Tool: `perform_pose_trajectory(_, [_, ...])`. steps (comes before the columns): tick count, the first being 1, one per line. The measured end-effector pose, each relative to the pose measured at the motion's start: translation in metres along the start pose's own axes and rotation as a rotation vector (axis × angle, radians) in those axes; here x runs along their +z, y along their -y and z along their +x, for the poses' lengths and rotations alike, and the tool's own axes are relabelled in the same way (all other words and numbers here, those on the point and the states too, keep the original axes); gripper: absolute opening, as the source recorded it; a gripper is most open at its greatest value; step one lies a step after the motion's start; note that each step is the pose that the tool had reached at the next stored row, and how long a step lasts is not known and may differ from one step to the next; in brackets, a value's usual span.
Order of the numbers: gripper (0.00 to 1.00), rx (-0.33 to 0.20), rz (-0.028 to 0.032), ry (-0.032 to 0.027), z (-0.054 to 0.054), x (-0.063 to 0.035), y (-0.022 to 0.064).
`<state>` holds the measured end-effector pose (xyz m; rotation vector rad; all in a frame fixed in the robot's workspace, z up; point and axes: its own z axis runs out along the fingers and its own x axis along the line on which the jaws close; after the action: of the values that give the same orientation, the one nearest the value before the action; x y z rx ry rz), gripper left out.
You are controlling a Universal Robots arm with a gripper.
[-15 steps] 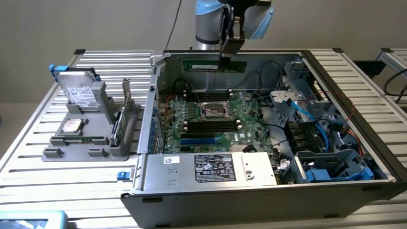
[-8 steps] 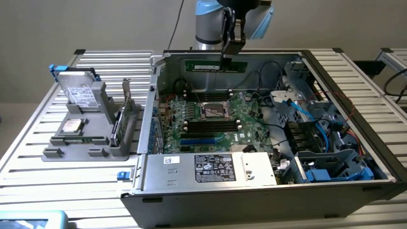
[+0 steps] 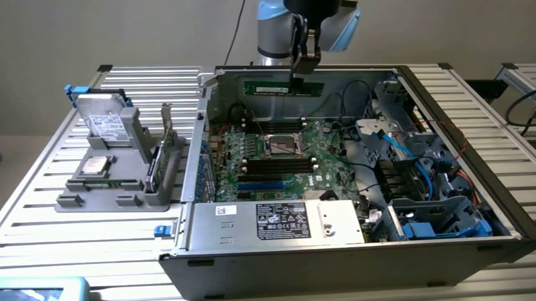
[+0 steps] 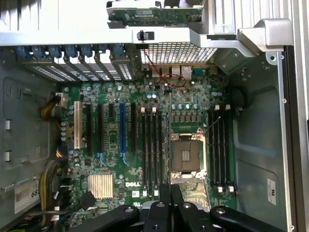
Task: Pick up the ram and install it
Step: 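Insert the ram into the slot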
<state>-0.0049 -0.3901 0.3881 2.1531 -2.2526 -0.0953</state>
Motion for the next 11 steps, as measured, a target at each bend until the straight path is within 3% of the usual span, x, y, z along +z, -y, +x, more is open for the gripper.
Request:
perform_pose_trajectory(4, [0.13,-0.001,0.0104,-0.009,-0.0012,0.0028,0.0001])
perform_pose_trajectory(7, [0.13,0.0,0.018,-0.0256,-0.0016,0.0043,0.0002])
perform_pose_trajectory(11, [0.13,0.0,0.0191,-0.0412,-0.0017,0.0078,0.0003])
